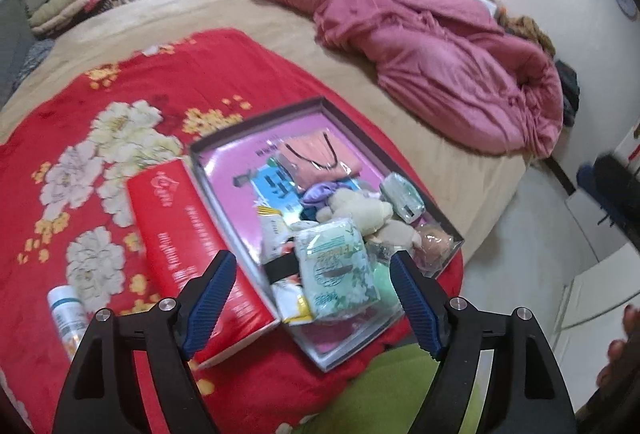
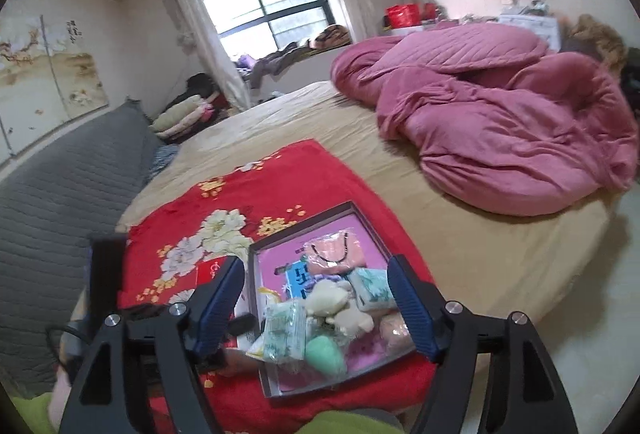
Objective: Organize soft objects
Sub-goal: 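Withdraw both grippers back from the filled tray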
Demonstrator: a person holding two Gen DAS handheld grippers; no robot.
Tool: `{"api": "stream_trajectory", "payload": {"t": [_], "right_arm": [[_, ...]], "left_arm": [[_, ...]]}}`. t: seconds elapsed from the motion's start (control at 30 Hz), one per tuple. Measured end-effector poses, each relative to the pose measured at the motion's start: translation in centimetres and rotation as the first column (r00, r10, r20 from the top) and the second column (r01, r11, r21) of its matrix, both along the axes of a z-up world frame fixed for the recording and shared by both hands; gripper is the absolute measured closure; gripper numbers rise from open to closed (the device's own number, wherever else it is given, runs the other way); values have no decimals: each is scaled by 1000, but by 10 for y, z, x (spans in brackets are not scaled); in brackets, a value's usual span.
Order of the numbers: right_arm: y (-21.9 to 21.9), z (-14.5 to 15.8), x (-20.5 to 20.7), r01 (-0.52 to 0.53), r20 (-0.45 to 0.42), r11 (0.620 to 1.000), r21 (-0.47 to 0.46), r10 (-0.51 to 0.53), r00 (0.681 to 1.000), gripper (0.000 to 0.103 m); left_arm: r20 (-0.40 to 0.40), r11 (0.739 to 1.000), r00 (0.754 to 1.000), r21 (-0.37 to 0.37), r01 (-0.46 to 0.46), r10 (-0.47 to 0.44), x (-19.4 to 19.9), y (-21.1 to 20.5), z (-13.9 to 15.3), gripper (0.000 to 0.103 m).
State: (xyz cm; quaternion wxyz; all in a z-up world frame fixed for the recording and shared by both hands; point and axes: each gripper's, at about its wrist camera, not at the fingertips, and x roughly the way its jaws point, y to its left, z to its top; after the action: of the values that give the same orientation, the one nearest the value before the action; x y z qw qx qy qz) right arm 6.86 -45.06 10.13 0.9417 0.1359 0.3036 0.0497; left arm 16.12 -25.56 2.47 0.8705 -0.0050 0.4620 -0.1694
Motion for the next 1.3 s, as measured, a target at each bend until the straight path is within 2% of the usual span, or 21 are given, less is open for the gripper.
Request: {"api": "stream_trajectory", "payload": {"t": [0.17,0.27,0.37,0.67,0.93,1.3], "right_arm": [[21,-2,-20,60,-32,996,-60,-62,998,25],[32,-14,-25,83,-68,995,-61,-87,994,19],[47,-25,-29,88,-109,992,-95,-98,989,19],[75,-21,-44,93,-96,984,-152,-108,990,19],[87,-12,-52,103,-79,977,-185,-120,990,19],[89,-25,-75,153,-92,970,-187,-173,981,19]], "left_arm": [[31,1000,999,-3,-28,29,-24,27,14,22],[39,999,998,10,-41,41,-36,40,15,22],[42,998,998,15,-56,55,-47,56,14,22],[56,995,993,-4,-104,104,-67,93,19,22],[72,995,993,-16,-94,95,-79,96,25,22],[83,998,994,-7,-69,70,-93,95,23,22]]}}
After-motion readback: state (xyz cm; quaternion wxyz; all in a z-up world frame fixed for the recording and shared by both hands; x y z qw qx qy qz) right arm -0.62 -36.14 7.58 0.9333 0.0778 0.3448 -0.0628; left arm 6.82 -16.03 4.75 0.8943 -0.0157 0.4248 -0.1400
